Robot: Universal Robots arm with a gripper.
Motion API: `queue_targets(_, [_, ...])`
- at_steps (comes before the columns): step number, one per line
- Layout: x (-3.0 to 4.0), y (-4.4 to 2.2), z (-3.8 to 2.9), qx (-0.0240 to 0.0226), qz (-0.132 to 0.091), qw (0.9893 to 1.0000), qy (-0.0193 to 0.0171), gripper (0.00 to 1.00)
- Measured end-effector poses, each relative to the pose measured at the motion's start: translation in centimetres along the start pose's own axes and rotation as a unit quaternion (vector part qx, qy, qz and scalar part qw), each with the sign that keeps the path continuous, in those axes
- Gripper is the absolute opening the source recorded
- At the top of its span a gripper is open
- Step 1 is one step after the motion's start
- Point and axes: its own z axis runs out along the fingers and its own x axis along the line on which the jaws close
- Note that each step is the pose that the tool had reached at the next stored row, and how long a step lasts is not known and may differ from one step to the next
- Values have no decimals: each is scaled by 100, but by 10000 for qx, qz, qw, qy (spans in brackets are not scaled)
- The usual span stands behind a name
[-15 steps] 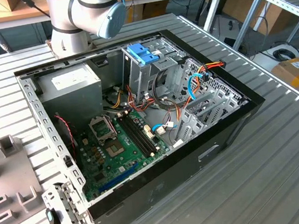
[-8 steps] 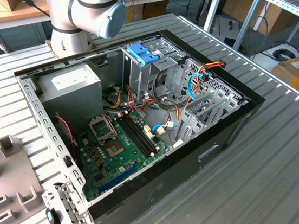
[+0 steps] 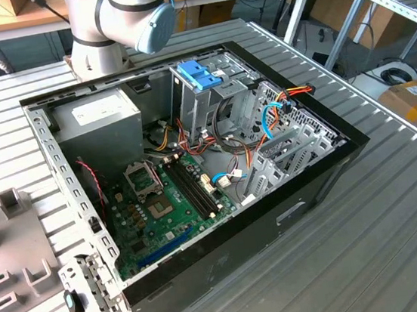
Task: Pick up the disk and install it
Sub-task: 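Pick up the disk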
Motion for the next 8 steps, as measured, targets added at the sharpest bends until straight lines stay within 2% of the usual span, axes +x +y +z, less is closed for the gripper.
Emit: queue_targets(8, [-3, 3, -69, 0, 0, 10000, 0, 37])
